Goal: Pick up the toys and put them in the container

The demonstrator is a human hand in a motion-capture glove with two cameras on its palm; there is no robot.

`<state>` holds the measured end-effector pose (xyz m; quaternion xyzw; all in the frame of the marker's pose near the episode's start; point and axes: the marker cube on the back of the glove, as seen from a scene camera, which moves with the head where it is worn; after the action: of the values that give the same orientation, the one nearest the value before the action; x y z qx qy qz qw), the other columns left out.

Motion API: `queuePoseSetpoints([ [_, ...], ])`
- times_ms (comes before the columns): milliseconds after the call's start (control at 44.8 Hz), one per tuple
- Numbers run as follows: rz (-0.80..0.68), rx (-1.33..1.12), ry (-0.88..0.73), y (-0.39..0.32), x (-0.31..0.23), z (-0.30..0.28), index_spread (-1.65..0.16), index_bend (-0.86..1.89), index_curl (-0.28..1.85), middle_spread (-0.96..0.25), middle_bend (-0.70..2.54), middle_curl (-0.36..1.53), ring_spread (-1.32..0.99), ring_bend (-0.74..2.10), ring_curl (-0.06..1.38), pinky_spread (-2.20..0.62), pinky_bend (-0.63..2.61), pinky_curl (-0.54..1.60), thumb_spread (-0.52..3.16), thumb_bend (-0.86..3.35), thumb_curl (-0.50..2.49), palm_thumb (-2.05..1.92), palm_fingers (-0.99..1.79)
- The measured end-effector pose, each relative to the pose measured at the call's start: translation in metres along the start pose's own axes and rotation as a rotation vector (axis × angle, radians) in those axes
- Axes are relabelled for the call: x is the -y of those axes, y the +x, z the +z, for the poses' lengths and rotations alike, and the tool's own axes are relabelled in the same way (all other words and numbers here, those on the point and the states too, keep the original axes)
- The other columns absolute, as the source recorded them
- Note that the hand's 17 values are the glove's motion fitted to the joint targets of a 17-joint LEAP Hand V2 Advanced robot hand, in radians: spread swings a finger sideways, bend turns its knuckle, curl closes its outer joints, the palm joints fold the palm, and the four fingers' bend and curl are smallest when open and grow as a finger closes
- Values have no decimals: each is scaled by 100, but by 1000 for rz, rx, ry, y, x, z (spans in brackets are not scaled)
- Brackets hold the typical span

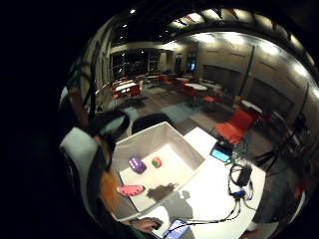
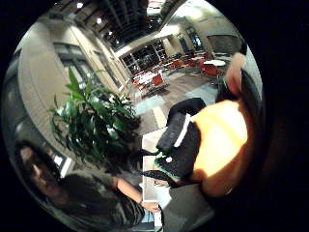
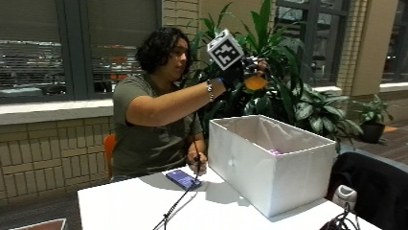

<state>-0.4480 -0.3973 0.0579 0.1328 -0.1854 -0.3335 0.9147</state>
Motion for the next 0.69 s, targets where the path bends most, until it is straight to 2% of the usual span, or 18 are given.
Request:
queuePoseSetpoints([
  [45, 117, 143, -96, -8, 6, 6, -46, 21, 108, -44, 76, 95, -34, 132, 56, -40, 113, 48, 109, -3, 65, 29, 85],
  [67, 155, 197, -132, -10, 8, 9, -46, 20, 106, -43, 69, 93, -34, 125, 54, -37, 112, 48, 114, -10, 59, 15, 65],
  [112, 179, 238, -163, -9, 8, 13, -45, 19, 105, -39, 55, 89, -33, 104, 53, -29, 110, 52, 112, -16, 53, -4, 3],
  [156, 174, 241, -154, -7, 7, 15, -46, 20, 102, -35, 45, 84, -30, 88, 51, -22, 112, 52, 108, -16, 49, -14, -16],
  [246, 165, 212, -138, -4, -2, 12, -48, 20, 93, -30, 36, 77, -30, 70, 37, -15, 105, 42, 104, -14, 43, -17, -6],
  [313, 162, 191, -152, 1, -16, 5, -48, 19, 90, -28, 35, 74, -29, 69, 32, -11, 101, 38, 103, -13, 39, -17, 2],
  [580, -9, 49, -281, 21, -125, -31, -47, 18, 79, -23, 34, 67, -28, 78, 32, -5, 88, 33, 106, -10, 28, -15, 19],
  [692, 114, 99, -322, 24, -175, -47, -46, 19, 76, -22, 33, 65, -28, 78, 32, -4, 85, 32, 107, -10, 25, -14, 20],
])
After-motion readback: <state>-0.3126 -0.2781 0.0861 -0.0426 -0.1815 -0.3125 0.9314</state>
